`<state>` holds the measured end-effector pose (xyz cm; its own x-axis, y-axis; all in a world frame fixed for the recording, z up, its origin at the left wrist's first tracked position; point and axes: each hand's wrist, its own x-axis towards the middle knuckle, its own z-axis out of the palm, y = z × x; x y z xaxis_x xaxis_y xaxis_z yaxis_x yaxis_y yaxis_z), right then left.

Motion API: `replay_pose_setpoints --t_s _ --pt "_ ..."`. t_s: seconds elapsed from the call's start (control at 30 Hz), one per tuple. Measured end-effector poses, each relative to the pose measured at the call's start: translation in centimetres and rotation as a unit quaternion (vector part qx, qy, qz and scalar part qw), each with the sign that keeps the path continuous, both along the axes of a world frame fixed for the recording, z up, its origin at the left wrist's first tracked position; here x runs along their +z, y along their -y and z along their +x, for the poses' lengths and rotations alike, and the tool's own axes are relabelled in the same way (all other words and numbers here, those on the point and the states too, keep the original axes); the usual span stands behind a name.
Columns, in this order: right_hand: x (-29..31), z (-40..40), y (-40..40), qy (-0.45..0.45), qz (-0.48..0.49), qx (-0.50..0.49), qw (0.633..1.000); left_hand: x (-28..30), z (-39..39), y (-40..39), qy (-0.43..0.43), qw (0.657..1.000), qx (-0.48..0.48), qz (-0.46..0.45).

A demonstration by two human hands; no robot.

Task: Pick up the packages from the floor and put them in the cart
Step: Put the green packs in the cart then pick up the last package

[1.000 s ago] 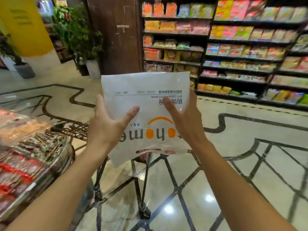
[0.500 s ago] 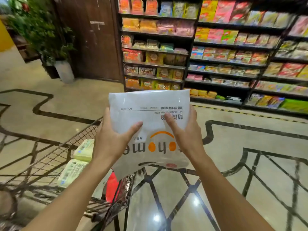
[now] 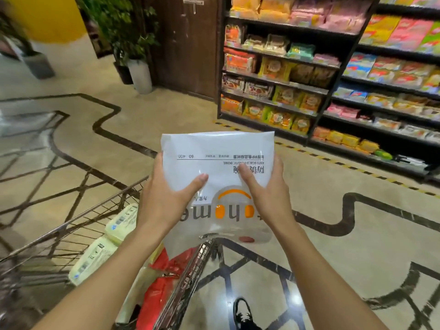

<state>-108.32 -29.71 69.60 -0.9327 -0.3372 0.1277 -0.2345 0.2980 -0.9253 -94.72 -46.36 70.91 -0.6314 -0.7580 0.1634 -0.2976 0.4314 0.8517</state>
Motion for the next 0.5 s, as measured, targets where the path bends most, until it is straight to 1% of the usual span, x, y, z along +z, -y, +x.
replay_pose_setpoints --t_s 0.17,0.27,0.37,0.5 --pt "-3.6 -7.5 4.9 0.03 0.037 0.096 0.994 -3.6 -5.0 2.4 0.029 0.995 0.085 0.038" --pt "-6.0 -10.6 8.1 0.054 0.069 0.168 0.982 -6.0 -6.1 3.0 0.049 0.984 0.158 0.069" --pt "-8.1 -11.9 11.5 0.073 0.102 0.241 0.962 -8.7 -5.6 3.4 0.055 0.965 0.228 0.118" --pt "-10.5 -11.1 16.0 0.093 0.138 0.334 0.928 -11.6 -4.0 4.3 0.052 0.929 0.314 0.189"
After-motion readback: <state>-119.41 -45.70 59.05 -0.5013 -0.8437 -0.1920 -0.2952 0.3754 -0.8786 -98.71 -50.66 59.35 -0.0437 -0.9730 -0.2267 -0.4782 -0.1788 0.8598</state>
